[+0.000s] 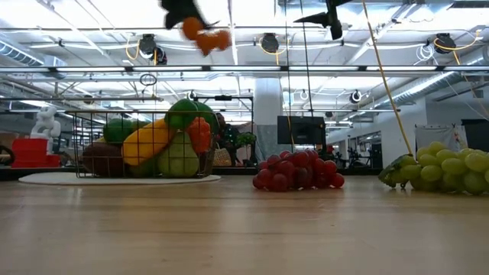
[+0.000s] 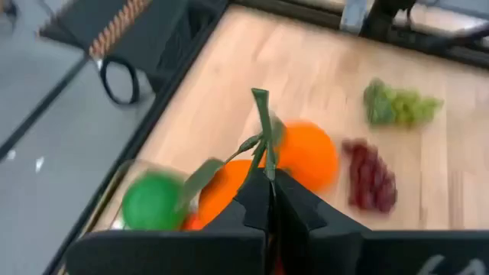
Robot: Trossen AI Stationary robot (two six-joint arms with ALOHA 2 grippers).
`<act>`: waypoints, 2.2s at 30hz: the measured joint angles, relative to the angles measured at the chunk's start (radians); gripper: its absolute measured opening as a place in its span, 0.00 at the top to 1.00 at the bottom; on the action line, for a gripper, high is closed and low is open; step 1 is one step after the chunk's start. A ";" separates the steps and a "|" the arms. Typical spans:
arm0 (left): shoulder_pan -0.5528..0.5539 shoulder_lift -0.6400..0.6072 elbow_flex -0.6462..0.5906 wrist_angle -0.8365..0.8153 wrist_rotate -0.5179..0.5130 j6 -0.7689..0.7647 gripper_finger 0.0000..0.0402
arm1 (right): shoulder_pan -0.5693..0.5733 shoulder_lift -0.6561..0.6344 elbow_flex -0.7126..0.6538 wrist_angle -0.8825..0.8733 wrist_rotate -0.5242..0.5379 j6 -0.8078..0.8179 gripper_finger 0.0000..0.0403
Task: Build produce basket
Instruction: Put the oranges into the wired basket, then put the red grapes into the wired basket
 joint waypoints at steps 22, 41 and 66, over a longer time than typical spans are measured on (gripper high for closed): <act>0.276 -0.031 -0.260 -0.534 0.055 0.062 0.94 | 0.071 0.004 0.000 0.009 0.099 0.097 0.42; 0.277 -0.031 -0.309 -0.468 0.052 0.004 0.67 | 0.160 0.003 0.000 0.013 0.181 0.003 0.42; -0.127 -0.027 -0.161 -0.244 0.094 -0.619 0.67 | 0.138 -0.040 0.000 -0.404 -0.283 -0.026 0.41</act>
